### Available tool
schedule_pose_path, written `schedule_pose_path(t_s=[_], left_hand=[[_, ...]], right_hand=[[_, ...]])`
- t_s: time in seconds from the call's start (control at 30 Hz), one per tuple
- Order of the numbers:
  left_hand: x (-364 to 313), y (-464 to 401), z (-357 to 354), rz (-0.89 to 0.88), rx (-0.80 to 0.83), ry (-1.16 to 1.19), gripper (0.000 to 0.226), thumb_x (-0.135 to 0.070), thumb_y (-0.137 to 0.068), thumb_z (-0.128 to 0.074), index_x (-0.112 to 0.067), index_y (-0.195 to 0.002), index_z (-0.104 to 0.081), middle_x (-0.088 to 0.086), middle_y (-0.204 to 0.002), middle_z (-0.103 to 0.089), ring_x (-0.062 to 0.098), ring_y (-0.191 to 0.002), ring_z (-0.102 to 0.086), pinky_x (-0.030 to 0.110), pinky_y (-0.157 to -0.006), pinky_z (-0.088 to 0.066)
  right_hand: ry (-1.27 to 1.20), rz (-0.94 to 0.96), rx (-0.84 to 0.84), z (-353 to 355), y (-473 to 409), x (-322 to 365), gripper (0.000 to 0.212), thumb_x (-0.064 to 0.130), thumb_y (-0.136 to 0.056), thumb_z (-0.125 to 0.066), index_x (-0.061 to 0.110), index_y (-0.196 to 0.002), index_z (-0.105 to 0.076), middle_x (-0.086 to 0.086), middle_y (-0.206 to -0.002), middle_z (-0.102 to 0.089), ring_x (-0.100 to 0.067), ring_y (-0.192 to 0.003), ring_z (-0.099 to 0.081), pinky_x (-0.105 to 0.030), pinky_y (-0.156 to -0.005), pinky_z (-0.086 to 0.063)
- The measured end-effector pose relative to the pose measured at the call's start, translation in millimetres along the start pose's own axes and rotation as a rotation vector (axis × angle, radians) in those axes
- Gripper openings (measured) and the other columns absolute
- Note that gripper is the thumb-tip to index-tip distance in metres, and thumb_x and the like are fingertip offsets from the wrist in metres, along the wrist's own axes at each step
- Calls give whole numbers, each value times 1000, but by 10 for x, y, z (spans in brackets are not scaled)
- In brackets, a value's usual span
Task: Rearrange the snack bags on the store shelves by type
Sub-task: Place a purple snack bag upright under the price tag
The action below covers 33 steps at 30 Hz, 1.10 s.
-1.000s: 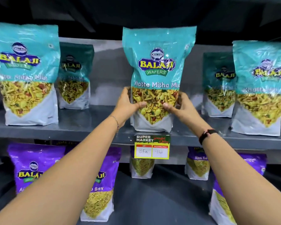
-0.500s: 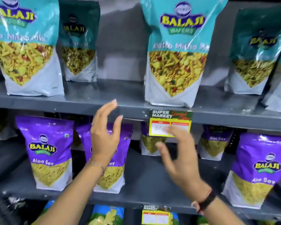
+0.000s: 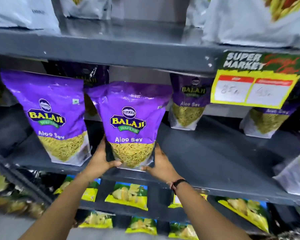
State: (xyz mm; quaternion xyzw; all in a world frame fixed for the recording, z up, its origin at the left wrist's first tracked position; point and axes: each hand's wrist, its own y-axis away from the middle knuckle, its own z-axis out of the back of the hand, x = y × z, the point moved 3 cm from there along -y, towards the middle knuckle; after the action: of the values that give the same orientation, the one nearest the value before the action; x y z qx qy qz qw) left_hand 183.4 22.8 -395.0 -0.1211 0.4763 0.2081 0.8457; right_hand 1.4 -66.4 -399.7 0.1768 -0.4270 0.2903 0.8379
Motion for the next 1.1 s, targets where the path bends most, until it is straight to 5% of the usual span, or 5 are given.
schedule_pose_path(t_s=[0.1, 0.2, 0.53, 0.67, 1.1], left_hand=[[47, -82, -68, 32, 137, 64, 85, -8, -57, -73, -7, -128, -26, 5, -126, -41, 25, -123, -39, 35, -99, -34], [85, -116, -127, 40, 95, 79, 60, 12, -64, -67, -16, -109, -38, 8, -110, -51, 35, -111, -52, 40, -90, -42], [-515, 43, -821, -46, 68, 96, 61, 6, -57, -76, -4, -110, -47, 7, -95, -59, 20, -91, -57, 32, -86, -46], [-724, 62, -1168, -73, 85, 96, 63, 2, -54, -79, -5, -109, -51, 8, -95, -62, 21, -89, -58, 30, -82, -47], [-928, 127, -1543, -78, 106, 118, 65, -3, -52, -81, -9, -108, -50, 8, -96, -64, 24, -89, -60, 31, -80, -48]], right_hand=[[-49, 7, -50, -19, -43, 9, 76, 16, -67, -75, 19, -129, -30, -11, -127, -54, -28, -115, -51, -29, -82, -43], [-75, 5, -75, 1, -27, -17, 76, 16, -66, -76, 19, -128, -32, -10, -124, -58, -27, -108, -55, -31, -80, -46], [13, -31, -103, 747, 328, -395, 69, 14, -70, -73, 15, -126, -34, -5, -104, -62, -16, -80, -53, -7, -55, -36], [-9, -73, -127, 1076, 532, -579, 72, 9, -69, -73, 17, -128, -32, 6, -100, -55, -13, -87, -53, -11, -64, -36], [-52, -101, -131, 1380, 710, -883, 71, 11, -73, -70, 19, -129, -29, 3, -115, -56, -22, -118, -51, -26, -90, -35]])
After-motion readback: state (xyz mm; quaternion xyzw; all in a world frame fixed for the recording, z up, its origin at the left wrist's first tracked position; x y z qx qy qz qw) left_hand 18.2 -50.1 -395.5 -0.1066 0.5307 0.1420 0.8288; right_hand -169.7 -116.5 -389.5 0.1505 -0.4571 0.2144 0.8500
